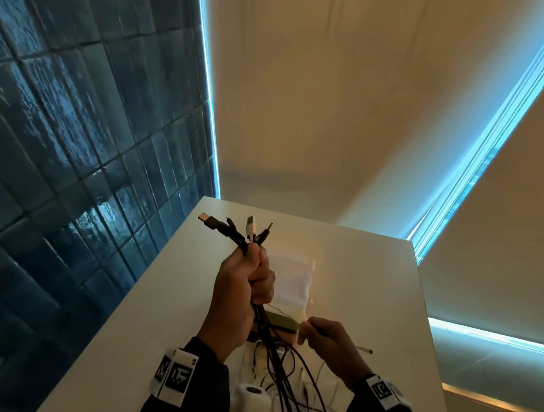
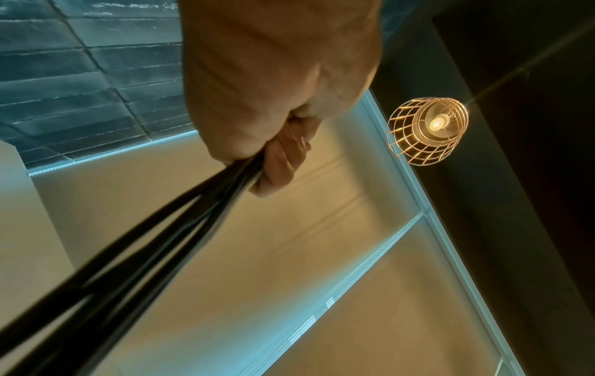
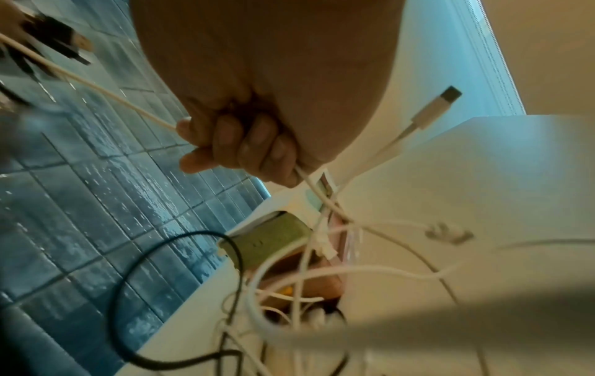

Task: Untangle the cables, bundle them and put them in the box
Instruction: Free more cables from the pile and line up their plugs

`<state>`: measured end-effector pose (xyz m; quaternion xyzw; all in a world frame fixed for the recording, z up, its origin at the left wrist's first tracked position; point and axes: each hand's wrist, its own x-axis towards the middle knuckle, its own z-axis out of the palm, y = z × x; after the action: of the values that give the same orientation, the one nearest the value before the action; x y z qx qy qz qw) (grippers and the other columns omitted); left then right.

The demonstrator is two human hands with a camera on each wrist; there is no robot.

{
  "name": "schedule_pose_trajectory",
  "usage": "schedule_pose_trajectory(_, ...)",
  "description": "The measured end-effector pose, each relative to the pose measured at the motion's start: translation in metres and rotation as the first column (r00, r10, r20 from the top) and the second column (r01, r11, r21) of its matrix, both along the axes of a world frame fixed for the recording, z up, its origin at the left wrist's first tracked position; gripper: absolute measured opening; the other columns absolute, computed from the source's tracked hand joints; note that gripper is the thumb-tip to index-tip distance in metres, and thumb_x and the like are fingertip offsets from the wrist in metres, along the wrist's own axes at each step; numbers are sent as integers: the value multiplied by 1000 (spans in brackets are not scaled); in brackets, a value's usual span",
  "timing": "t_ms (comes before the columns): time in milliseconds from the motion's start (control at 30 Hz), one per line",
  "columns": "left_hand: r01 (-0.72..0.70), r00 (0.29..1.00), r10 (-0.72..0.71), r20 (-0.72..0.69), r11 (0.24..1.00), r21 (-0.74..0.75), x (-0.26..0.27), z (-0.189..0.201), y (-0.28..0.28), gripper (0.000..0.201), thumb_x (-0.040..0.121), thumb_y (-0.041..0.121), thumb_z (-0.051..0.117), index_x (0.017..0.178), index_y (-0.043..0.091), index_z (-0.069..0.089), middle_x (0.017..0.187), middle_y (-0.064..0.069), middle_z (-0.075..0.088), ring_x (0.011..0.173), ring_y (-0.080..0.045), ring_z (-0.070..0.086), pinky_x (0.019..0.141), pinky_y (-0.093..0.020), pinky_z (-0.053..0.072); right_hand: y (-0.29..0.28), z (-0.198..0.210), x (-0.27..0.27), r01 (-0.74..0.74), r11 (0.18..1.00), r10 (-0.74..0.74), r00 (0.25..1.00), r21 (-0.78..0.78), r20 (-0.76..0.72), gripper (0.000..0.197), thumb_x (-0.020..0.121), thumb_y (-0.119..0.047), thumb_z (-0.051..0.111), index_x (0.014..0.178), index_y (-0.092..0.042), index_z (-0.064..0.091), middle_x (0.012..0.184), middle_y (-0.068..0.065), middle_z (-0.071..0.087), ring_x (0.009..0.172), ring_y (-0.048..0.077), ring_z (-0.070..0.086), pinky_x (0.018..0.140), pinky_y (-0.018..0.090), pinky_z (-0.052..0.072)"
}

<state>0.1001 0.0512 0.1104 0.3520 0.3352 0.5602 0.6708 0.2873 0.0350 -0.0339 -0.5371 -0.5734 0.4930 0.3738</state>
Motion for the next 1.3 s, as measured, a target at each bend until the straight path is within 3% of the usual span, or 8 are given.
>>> schedule_pose_trajectory(233,-35,993,26,-113,997,-75,-3,-5,-2,31,104,19,34,73,15,41,52,6,25,39,-6,18,37,-20,17,19,-2,11,157,983,-141,978,-98,154,35,98,-20,52,70,-8,70,48,-9,43,43,1,37,50,20,31)
schedule_pose_trajectory(367,-57,961,3,-275,981,-188,-1,-14,-2,28,104,22,32,78,15,39,52,2,38,39,-9,26,38,-21,20,24,38,2,237,952,-276,938,-193,-208,28,99,-17,49,86,3,64,55,1,34,47,12,25,47,29,14)
schedule_pose_trajectory(533,-101,947,14,-322,962,-254,5,-13,-4,28,106,26,30,101,7,49,69,-13,68,49,-21,60,40,-25,41,4,92,-16,71,997,-58,915,19,-400,22,95,-11,52,90,9,59,62,7,48,51,14,34,48,27,22)
schedule_pose_trajectory(733,-60,979,8,-203,966,-252,10,-5,-9,38,106,31,30,108,3,56,89,-17,75,76,-33,73,57,-40,56,-15,109,-32,-190,971,229,916,146,-330,18,92,-7,59,87,10,61,70,6,62,55,9,53,51,17,41)
schedule_pose_trajectory(833,-77,997,74,-25,965,-249,7,-2,-8,31,105,27,32,100,5,53,88,-22,72,81,-36,71,74,-44,55,-15,96,-27,-217,969,241,937,120,-254,21,86,-22,67,85,-1,67,70,11,62,57,17,50,51,19,39)
schedule_pose_trajectory(967,-34,991,61,122,977,-211,2,4,-9,25,103,25,36,83,13,45,67,-6,56,46,-13,42,49,-24,37,-12,71,-19,-165,982,183,948,90,-262,20,87,-24,66,78,-7,71,66,7,59,58,12,49,56,19,40)
schedule_pose_trajectory(1133,-44,996,50,76,996,-73,-1,8,-15,28,103,24,34,77,15,40,60,4,35,45,-7,22,44,-22,19,-3,33,-15,-27,999,35,980,43,-197,39,91,-25,62,78,12,63,62,3,49,54,5,40,53,15,33)
schedule_pose_trajectory(1300,-55,998,54,-15,998,-37,-9,11,-18,29,103,22,34,75,15,38,59,3,28,44,-7,20,43,-22,16,3,6,-11,37,999,-37,998,-6,-51,38,94,-27,59,71,3,66,54,-8,43,49,2,35,48,14,29)
